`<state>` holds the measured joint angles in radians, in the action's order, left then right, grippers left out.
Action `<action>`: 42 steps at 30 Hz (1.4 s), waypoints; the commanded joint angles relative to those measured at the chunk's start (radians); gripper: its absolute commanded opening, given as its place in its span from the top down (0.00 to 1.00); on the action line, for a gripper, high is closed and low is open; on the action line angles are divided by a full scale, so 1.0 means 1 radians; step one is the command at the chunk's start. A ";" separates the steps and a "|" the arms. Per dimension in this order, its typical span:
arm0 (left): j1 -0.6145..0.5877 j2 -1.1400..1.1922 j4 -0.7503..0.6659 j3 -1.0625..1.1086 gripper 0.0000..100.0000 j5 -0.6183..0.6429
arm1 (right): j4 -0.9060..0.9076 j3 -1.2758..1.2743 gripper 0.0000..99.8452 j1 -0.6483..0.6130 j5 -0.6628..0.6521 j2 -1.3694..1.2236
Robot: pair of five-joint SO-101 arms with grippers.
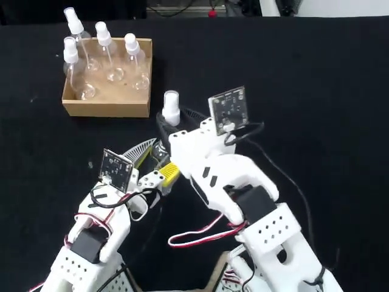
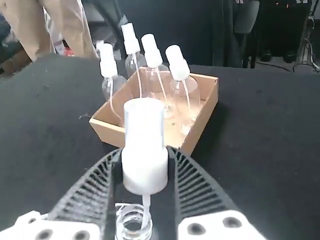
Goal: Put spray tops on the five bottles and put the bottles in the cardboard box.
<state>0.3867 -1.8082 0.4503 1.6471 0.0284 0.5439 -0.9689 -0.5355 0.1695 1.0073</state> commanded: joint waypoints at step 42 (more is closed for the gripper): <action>-0.021 -0.015 -0.014 -0.015 0.80 0.002 | 0.023 -0.142 0.99 -0.100 -0.020 0.236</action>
<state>0.3759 -1.8144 0.4503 1.6471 0.0284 0.5746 -1.1101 -0.6153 0.1588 1.2068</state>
